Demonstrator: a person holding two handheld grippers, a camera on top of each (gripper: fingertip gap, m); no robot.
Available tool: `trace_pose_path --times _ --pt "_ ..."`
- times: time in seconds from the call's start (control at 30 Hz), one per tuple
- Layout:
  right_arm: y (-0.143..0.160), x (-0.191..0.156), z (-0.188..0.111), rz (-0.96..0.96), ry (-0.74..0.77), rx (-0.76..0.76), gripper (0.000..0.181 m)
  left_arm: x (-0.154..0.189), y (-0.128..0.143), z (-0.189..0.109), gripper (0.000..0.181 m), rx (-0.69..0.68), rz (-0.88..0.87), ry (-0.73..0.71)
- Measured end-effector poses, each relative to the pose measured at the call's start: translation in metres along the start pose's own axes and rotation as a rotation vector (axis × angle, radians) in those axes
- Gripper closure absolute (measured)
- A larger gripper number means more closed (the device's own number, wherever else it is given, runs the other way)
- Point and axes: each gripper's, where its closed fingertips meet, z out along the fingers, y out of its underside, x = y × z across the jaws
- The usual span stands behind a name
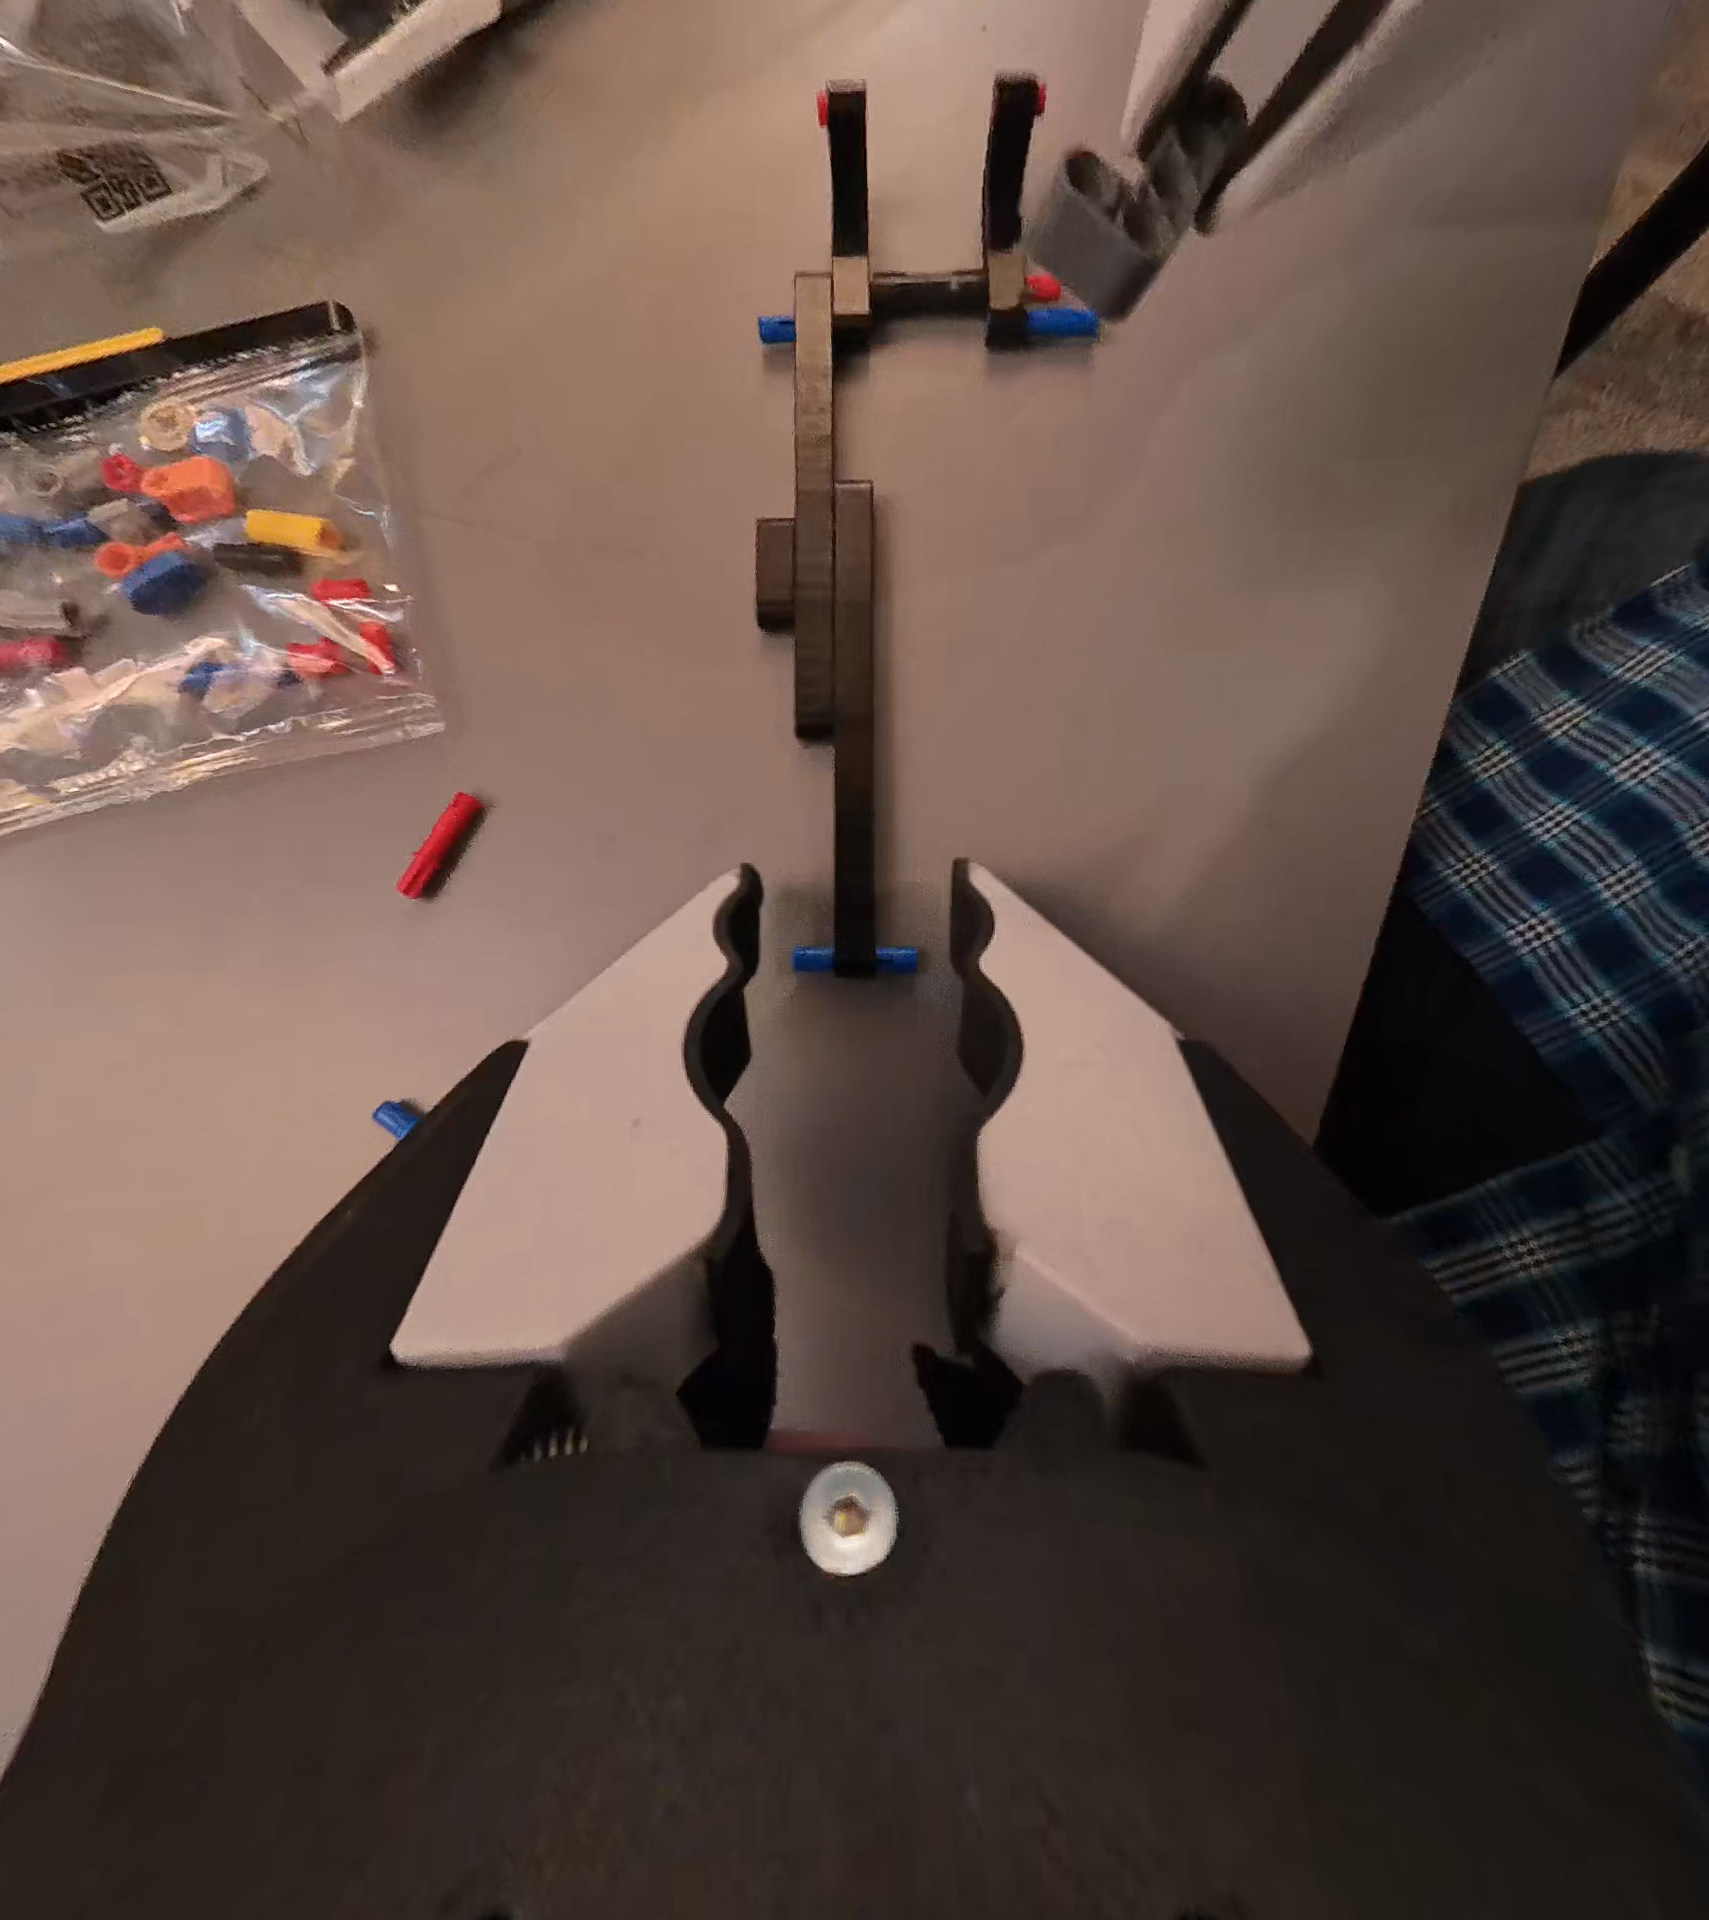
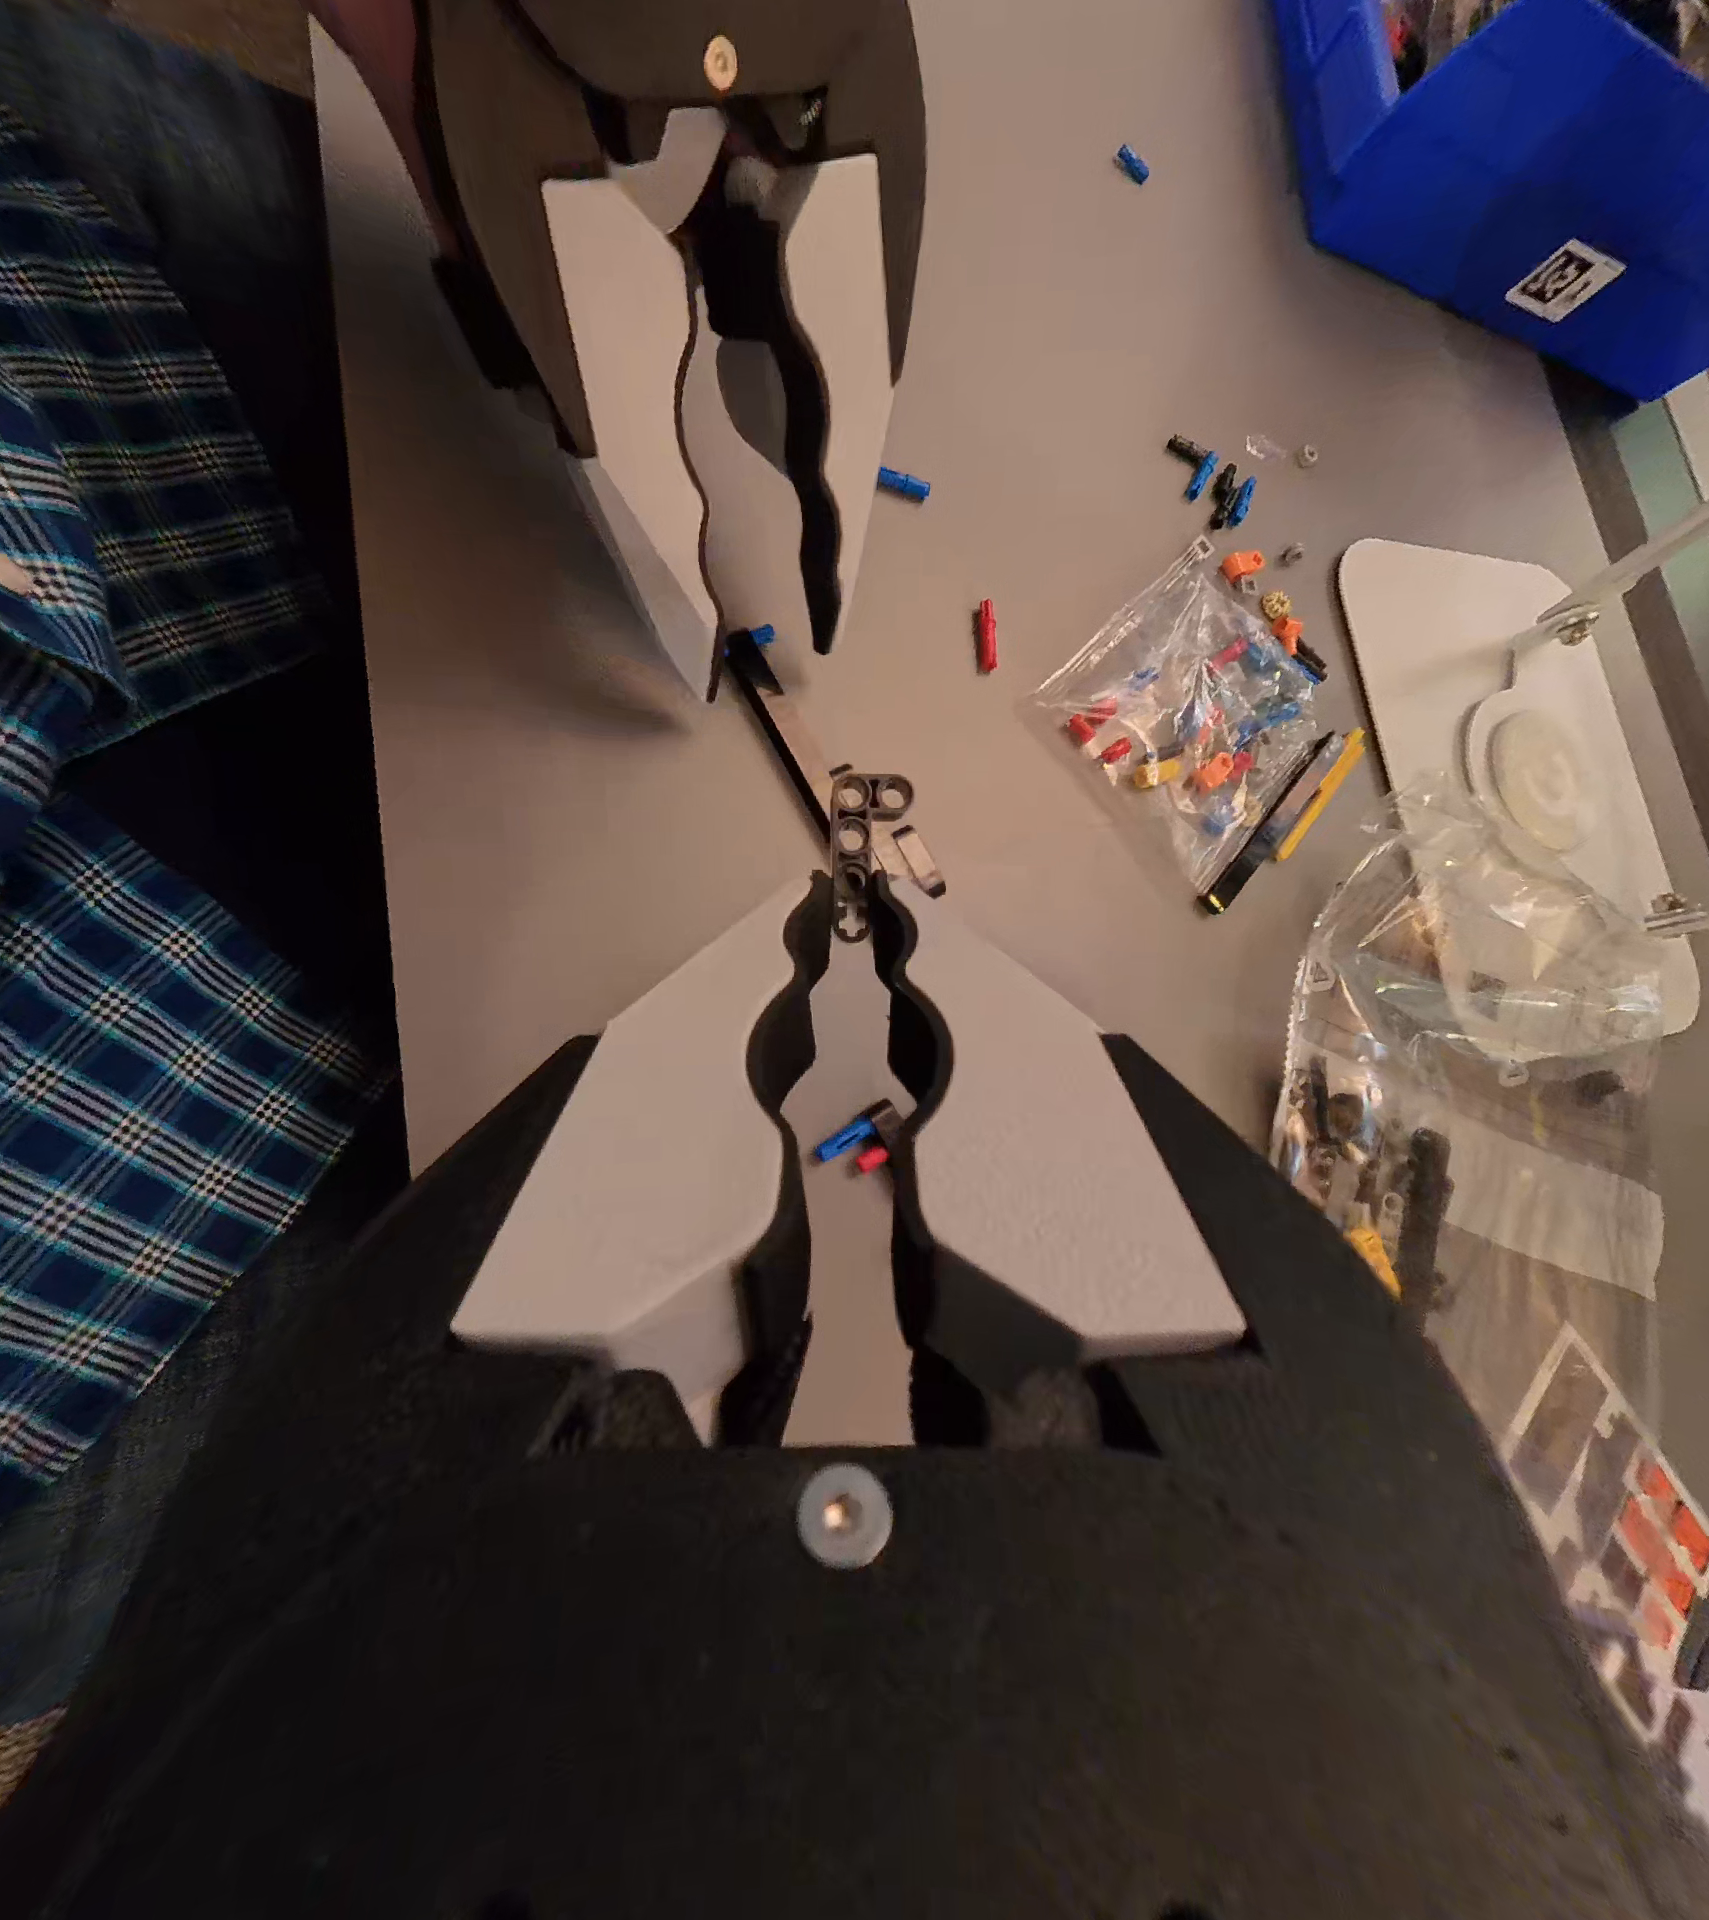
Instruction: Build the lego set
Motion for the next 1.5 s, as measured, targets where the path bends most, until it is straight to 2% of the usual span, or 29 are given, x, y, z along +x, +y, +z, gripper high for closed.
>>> trace_pose_path --times 0.03,0.07,0.23,0.4,0.7,0.87,1.2,1.5 --pt "-0.002 0.0 0.0 -0.017 0.006 0.002 0.176 -0.001 -0.003 -0.004 0.143 0.018 -0.017 0.005" --pt "-0.005 0.0 0.001 -0.034 0.011 0.007 0.176 -0.001 -0.005 -0.008 0.139 0.035 -0.042 0.019" --pt "-0.02 -0.002 0.008 -0.122 0.035 0.028 0.177 0.007 -0.027 -0.033 0.142 0.187 -0.234 0.179" --pt "-0.036 -0.005 0.016 -0.213 0.06 0.044 0.177 0.017 -0.043 -0.044 0.146 0.279 -0.309 0.272" --pt "-0.051 -0.004 0.024 -0.297 0.092 0.064 0.176 0.012 -0.051 -0.052 0.155 0.345 -0.379 0.329" --pt "-0.055 0.002 0.022 -0.299 0.105 0.079 0.176 -0.002 -0.051 -0.058 0.163 0.374 -0.421 0.34" --pt "-0.062 0.01 0.022 -0.316 0.122 0.1 0.176 0.0 -0.058 -0.067 0.154 0.395 -0.424 0.417" --pt "-0.065 0.007 0.025 -0.388 0.127 0.094 0.177 0.007 -0.067 -0.069 0.163 0.417 -0.417 0.454"
